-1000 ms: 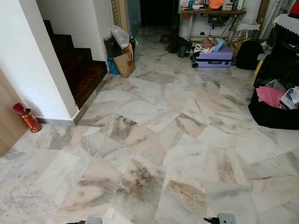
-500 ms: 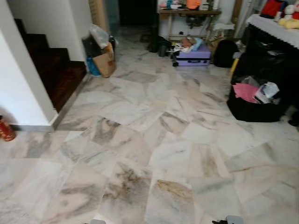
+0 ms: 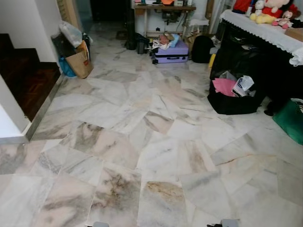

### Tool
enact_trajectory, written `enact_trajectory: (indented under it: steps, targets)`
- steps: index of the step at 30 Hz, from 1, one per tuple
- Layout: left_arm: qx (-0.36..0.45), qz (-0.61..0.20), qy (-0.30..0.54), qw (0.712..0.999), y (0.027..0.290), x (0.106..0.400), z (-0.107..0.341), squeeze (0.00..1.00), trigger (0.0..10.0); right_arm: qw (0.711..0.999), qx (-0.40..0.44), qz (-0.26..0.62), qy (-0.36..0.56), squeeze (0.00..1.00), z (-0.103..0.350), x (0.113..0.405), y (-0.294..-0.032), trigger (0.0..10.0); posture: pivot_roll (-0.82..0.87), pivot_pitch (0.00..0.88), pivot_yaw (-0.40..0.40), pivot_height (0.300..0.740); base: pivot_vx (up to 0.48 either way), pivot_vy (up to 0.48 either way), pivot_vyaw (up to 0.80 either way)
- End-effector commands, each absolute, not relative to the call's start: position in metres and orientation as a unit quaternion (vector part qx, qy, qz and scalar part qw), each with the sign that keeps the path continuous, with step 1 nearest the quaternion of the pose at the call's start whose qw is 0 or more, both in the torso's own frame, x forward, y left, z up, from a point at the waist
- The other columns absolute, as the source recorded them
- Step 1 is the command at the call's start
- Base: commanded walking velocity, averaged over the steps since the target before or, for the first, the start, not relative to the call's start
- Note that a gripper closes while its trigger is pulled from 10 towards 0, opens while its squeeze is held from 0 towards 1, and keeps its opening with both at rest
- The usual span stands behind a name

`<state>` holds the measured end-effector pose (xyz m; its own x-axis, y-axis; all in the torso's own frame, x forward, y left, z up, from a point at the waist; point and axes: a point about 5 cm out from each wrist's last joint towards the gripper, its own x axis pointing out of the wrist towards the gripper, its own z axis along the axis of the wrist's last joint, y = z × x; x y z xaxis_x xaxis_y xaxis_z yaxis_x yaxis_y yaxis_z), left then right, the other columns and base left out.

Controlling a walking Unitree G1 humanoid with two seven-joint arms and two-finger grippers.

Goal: Hang hanger

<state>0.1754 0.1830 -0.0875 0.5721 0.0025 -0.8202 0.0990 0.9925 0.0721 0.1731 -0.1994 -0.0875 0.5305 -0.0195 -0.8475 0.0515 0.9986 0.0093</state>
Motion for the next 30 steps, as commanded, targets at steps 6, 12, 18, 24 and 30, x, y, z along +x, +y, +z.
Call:
enact_trajectory:
  steps: [6, 12, 18, 24, 30]
  targets:
    - [0.073, -0.040, 0.477, 0.875, 0.187, 0.168, -0.091, 0.00, 10.0, 0.871, 0.014, -0.014, 0.490, 0.00, -0.089, 0.173, -0.193, 10.0, 0.15, 0.000, -0.022, 0.740, 0.000, 0.000, -0.77]
    - [0.107, -0.050, 0.474, 0.872, 0.192, 0.167, -0.090, 0.00, 10.0, 0.871, 0.009, -0.008, 0.491, 0.00, -0.088, 0.175, -0.190, 10.0, 0.15, 0.000, -0.019, 0.740, 0.000, -0.160, -0.77]
    - [0.089, -0.041, 0.478, 0.873, 0.190, 0.169, -0.090, 0.00, 10.0, 0.872, 0.004, -0.011, 0.489, 0.00, -0.085, 0.179, -0.200, 10.0, 0.15, 0.000, -0.020, 0.740, 0.000, -0.123, -0.77]
    - [0.082, -0.040, 0.476, 0.875, 0.186, 0.170, -0.090, 0.00, 10.0, 0.873, 0.001, -0.014, 0.488, 0.00, -0.083, 0.180, -0.207, 10.0, 0.15, 0.000, -0.020, 0.740, 0.000, 0.000, -0.77]
    - [0.075, -0.041, 0.479, 0.874, 0.184, 0.167, -0.092, 0.00, 10.0, 0.873, 0.000, -0.016, 0.487, 0.00, -0.082, 0.181, -0.210, 10.0, 0.15, 0.000, -0.020, 0.740, 0.000, 0.000, -0.77]
